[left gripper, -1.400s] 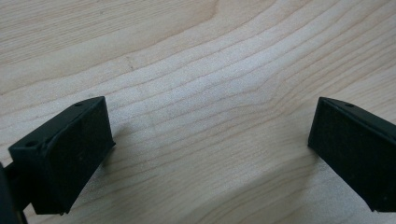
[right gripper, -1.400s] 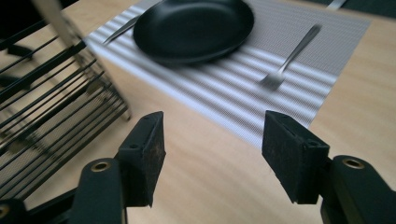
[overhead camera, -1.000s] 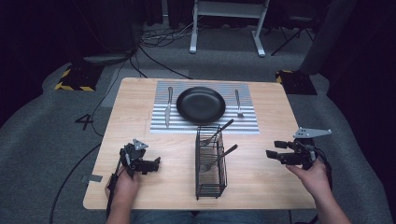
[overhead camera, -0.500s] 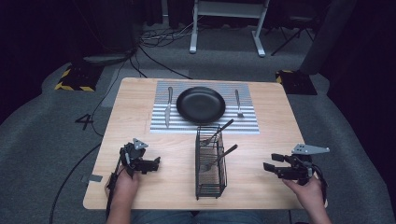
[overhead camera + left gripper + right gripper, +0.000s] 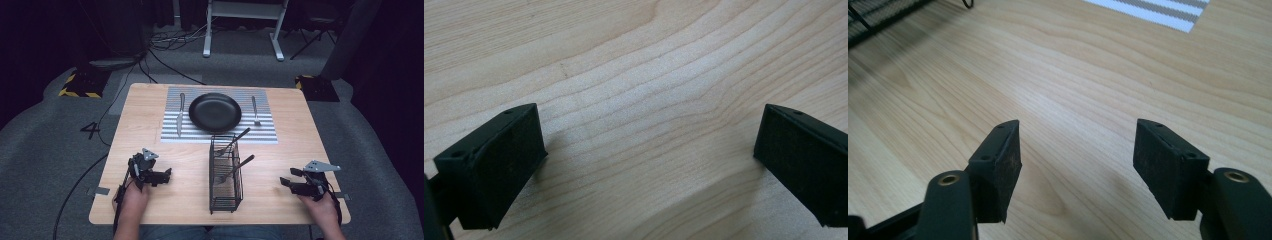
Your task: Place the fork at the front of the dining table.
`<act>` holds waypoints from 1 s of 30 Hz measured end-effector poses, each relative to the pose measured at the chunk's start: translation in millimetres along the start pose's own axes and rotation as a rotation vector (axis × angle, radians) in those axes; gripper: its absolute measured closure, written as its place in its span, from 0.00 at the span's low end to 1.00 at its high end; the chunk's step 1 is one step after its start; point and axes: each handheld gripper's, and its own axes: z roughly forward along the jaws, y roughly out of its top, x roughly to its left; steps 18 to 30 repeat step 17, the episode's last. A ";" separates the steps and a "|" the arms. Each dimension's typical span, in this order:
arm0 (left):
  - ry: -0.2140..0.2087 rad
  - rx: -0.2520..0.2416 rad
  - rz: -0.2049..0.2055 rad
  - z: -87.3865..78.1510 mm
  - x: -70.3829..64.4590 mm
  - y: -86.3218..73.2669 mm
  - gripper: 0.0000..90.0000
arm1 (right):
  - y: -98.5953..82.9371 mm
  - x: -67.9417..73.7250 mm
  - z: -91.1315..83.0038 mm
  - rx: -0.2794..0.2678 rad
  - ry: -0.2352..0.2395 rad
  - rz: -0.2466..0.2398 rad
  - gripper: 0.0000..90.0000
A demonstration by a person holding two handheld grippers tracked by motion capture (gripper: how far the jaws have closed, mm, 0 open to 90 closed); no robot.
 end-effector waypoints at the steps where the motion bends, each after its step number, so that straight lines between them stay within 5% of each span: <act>1: 0.000 0.000 0.000 -0.1 0.0 0.0 0.00 | -2.5 -1.5 2.6 0.016 -0.009 -0.014 0.39; 8: 0.001 0.000 0.000 -0.1 0.0 -0.1 0.00 | -6.8 -4.3 10.0 0.039 -0.040 -0.055 0.33; 14: 0.002 -0.001 -0.002 -0.4 -0.3 -0.6 0.00 | -6.5 -7.3 16.9 0.046 -0.072 -0.048 0.09; 30: 0.002 0.000 -0.001 -0.5 -0.2 -0.6 0.00 | -6.1 -7.5 17.5 0.050 -0.076 -0.043 0.09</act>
